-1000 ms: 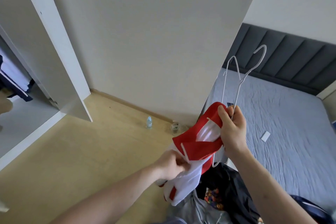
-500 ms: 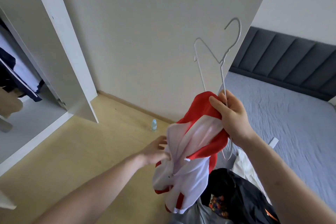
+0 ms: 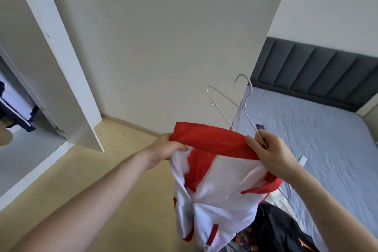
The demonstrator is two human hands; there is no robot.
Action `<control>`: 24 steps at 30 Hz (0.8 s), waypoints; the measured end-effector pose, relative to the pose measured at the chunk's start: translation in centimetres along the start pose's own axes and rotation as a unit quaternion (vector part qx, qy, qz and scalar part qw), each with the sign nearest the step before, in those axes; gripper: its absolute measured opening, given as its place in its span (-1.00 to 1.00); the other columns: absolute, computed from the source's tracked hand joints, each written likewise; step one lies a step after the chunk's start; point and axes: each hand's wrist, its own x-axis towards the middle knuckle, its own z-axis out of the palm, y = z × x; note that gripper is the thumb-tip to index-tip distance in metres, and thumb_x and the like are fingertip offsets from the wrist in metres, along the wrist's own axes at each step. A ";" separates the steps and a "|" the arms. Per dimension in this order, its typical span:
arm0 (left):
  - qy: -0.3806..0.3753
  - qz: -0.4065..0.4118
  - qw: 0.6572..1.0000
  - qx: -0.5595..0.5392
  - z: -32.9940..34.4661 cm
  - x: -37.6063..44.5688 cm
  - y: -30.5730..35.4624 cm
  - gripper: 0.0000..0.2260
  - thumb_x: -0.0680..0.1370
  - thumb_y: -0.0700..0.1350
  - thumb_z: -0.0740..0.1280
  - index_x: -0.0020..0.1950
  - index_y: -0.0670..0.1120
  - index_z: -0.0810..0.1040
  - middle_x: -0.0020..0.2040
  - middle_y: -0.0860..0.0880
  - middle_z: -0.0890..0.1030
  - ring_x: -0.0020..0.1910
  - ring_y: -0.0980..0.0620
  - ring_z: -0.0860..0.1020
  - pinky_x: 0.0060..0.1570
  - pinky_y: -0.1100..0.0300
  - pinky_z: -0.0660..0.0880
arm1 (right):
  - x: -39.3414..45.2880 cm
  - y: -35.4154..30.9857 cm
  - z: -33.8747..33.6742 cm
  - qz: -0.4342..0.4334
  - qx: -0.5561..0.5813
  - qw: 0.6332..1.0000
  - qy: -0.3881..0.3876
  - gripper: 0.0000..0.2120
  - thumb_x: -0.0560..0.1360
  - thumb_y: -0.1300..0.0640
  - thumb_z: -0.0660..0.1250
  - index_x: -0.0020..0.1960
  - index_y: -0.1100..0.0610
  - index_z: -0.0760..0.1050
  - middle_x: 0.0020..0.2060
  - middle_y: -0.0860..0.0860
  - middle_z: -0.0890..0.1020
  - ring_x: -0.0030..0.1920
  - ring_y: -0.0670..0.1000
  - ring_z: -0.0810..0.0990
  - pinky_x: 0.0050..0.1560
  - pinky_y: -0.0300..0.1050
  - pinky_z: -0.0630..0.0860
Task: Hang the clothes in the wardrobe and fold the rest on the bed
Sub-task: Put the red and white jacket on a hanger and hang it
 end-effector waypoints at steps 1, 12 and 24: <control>-0.029 0.003 0.999 -0.016 -0.2 -0.3 0.9 -0.80 0.36 -0.12 0.47 -0.03 -0.08 0.71 -0.15 0.03 0.71 -0.14 0.07 0.65 -0.22 0.24 0.49 | -0.2 0.5 0.0 0.005 -0.012 1.000 0.005 -0.52 0.65 -0.01 0.32 -0.27 0.20 0.16 -0.39 -0.05 0.20 -0.38 -0.09 0.17 -0.31 -0.03 0.19; 0.119 0.038 0.992 0.019 -2.3 0.2 4.3 -0.61 0.34 0.02 0.42 0.01 -0.25 0.63 -0.06 -0.27 0.70 0.00 -0.23 0.68 0.19 -0.16 0.55 | -1.6 -0.4 -1.3 -0.033 -0.048 0.996 0.068 -0.72 0.68 0.06 0.21 -0.11 -0.10 0.63 -0.30 -0.18 0.59 -0.47 -0.07 0.48 -0.44 -0.30 0.32; 0.229 0.042 0.971 0.047 -8.7 2.2 4.2 -0.83 0.48 -0.08 0.39 -0.02 -0.15 0.64 -0.17 -0.07 0.67 -0.19 -0.02 0.65 -0.13 0.14 0.53 | -3.1 -1.3 -0.6 0.001 0.040 0.998 0.047 -0.64 0.68 0.09 0.28 -0.27 0.09 0.62 -0.58 -0.07 0.21 -0.55 -0.09 0.14 -0.51 -0.25 0.08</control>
